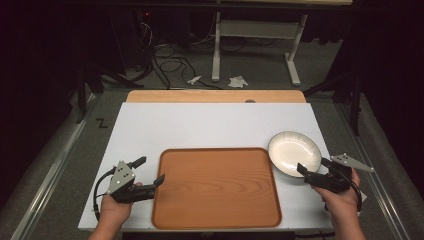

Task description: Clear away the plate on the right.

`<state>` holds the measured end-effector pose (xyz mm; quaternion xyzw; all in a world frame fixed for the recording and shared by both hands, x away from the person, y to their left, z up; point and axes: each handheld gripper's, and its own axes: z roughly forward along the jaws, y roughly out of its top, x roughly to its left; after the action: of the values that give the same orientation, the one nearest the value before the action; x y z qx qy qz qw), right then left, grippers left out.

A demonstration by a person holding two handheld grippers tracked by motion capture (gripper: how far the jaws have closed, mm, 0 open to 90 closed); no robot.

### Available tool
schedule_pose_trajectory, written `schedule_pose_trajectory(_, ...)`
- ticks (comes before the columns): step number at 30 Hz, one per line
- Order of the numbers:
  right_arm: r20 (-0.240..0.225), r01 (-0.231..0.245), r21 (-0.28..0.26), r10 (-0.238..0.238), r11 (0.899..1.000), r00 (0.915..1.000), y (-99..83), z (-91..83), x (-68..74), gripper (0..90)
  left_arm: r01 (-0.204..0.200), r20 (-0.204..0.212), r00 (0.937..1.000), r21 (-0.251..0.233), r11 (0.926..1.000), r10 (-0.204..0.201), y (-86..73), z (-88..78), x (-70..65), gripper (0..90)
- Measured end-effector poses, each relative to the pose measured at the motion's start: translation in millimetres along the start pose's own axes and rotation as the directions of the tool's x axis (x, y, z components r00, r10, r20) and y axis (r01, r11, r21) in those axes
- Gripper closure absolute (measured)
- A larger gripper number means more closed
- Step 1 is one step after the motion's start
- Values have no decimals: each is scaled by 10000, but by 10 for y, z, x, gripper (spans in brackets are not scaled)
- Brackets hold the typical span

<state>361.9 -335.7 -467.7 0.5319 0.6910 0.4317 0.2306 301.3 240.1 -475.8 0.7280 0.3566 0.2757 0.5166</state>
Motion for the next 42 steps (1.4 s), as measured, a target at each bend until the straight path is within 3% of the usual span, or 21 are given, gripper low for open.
schedule_pose_trajectory(11, 179, -558, -42, 559, 9984, 9983, -11, -15, -100, 16, 47, -409, 9992, 34, 10000, -45, 6, -2, -5, 157)
schedule_pose_trajectory(12, 194, -923, 31, 922, 9957, 9956, -11, -14, -122, 1, 74, -414, 9991, -13, 10000, -75, 8, -10, -6, 157)
schedule_pose_trajectory(14, 245, -1191, 135, 1188, 9928, 9926, -13, -11, -138, 1, 184, -213, 9996, -79, 9998, -185, 12, -17, -6, 155)
schedule_pose_trajectory(18, 224, -1492, 268, 1486, 9884, 9886, -27, -1, -170, 1, 106, -186, 9998, -24, 9999, -107, 13, -17, -10, 116)
schedule_pose_trajectory(19, 237, -1591, 272, 1584, 9869, 9871, -30, 1, -180, 1, 76, -274, 9996, -33, 10000, -77, 13, -16, -15, 116)
schedule_pose_trajectory(20, 226, -1783, 258, 1778, 9836, 9838, -35, 4, -203, 1, 16, -353, 9994, -67, 10000, -19, 9, -14, -22, 172)
schedule_pose_trajectory(21, 226, -1783, 258, 1778, 9836, 9838, -35, 4, -203, 1, 16, -353, 9994, -67, 10000, -19, 9, -14, -22, 150)
schedule_pose_trajectory(23, 131, -1974, 221, 1972, 9801, 9803, -44, 6, -225, 5, 62, -200, 9998, -86, 9999, -64, 2, -11, -25, 140)
schedule_pose_trajectory(24, 19, -2267, 261, 2267, 9736, 9740, -55, 12, -245, 11, 42, -175, 9998, -61, 10000, -43, 2, -10, -28, 157)
schedule_pose_trajectory(29, -31, -2661, 341, 2663, 9633, 9639, -80, 27, -294, 52, -77, -146, 9999, -166, 9998, 75, 0, -5, -43, 157)
schedule_pose_trajectory(32, -113, -3060, 286, 3064, 9516, 9518, -115, 34, -357, 156, -147, -155, 9998, -234, 9996, 143, -5, -2, -48, 157)
schedule_pose_trajectory(33, -140, -3287, 318, 3293, 9439, 9441, -125, 34, -371, 169, -132, -111, 9999, -260, 9996, 129, -6, 0, -47, 157)
schedule_pose_trajectory(35, -205, -3401, 319, 3408, 9398, 9399, -138, 37, -391, 196, -81, -48, 10000, -274, 9996, 80, -8, 1, -47, 157)
schedule_pose_trajectory(36, -283, -3739, 420, 3752, 9265, 9265, -160, 47, -425, 231, -58, -31, 10000, -278, 9996, 57, -8, 2, -46, 157)
schedule_pose_trajectory(38, -314, -4006, 503, 4023, 9149, 9149, -176, 56, -448, 258, -49, -41, 10000, -297, 9995, 48, -8, 3, -47, 157)
schedule_pose_trajectory(39, -314, -4006, 503, 4023, 9149, 9149, -176, 56, -448, 258, -45, -43, 10000, -310, 9995, 44, -8, 2, -47, 157)
schedule_pose_trajectory(40, -382, -4236, 596, 4261, 9039, 9039, -195, 73, -480, 294, -46, -54, 10000, -320, 9995, 45, -7, 1, -44, 157)
schedule_pose_trajectory(41, -382, -4236, 596, 4261, 9039, 9039, -195, 73, -480, 294, -46, -54, 10000, -320, 9995, 45, -7, 1, -44, 157)
schedule_pose_trajectory(42, -415, -4385, 645, 4415, 8964, 8963, -213, 89, -503, 340, -44, -82, 10000, -328, 9995, 42, -7, -2, -42, 157)
